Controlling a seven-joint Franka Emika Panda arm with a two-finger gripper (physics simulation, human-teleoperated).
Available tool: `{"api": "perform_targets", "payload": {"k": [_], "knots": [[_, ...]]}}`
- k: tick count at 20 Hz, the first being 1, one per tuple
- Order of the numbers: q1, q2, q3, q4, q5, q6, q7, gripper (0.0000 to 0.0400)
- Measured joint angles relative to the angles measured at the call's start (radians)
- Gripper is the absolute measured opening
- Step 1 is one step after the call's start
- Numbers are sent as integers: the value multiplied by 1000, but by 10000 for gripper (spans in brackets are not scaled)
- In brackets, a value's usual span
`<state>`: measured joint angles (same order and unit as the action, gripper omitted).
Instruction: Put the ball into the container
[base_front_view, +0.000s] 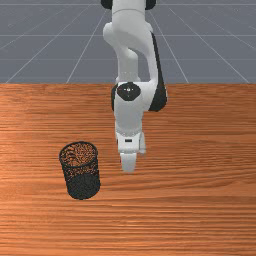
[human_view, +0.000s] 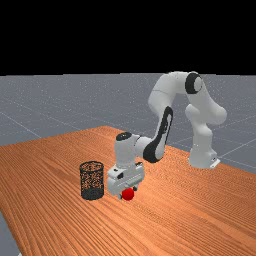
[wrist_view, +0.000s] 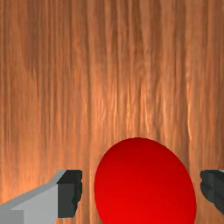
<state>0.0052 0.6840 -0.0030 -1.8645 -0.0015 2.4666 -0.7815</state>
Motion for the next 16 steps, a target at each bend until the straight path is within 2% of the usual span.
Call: {"api": "perform_targets", "payload": {"k": [4, 5, 10, 12, 15, 16], "knots": [[-8, 15, 2, -16, -4, 50, -22, 400], [-9, 15, 1, -16, -3, 50, -18, 282], [-7, 11, -2, -25, -2, 65, -9, 279], [-7, -31, -2, -75, -2, 117, -9, 279], [-7, -116, -3, -127, -2, 125, -9, 280], [-7, -139, -3, -123, -2, 87, -9, 279]]}}
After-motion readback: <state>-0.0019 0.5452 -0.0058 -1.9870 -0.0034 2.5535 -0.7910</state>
